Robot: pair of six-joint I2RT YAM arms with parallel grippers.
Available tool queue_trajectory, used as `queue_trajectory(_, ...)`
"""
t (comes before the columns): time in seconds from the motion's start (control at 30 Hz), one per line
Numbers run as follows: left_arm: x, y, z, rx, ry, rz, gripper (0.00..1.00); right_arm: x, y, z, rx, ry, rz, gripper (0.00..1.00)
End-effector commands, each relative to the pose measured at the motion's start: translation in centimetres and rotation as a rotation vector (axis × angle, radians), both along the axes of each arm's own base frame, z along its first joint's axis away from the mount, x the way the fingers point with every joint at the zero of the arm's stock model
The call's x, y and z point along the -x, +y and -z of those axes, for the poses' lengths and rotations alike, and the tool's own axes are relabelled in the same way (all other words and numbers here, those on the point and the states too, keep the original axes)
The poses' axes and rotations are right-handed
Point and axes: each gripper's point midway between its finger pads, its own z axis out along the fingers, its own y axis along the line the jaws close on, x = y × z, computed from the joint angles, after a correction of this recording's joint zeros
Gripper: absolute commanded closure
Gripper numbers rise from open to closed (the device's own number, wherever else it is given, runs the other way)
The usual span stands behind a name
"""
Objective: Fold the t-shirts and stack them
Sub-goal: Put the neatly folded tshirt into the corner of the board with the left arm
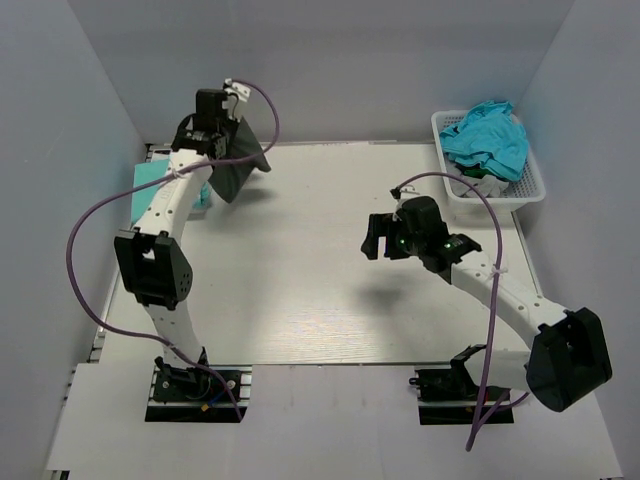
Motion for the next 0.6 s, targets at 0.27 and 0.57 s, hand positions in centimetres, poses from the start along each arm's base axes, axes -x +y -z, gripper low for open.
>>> queue_trajectory(0.27, -3.4, 9.6, -1.1, 0.049, -0.016, -0.19, 1.0, -2.0, 1.9, -1.8, -0.023, 0.034, -0.016, 0.1)
queue_trajectory(0.57, -4.1, 19.0, 0.2, 0.209, -0.069, -0.449, 1.0, -3.1, 4.7, -1.5, -0.069, 0.094, -0.094, 0.1)
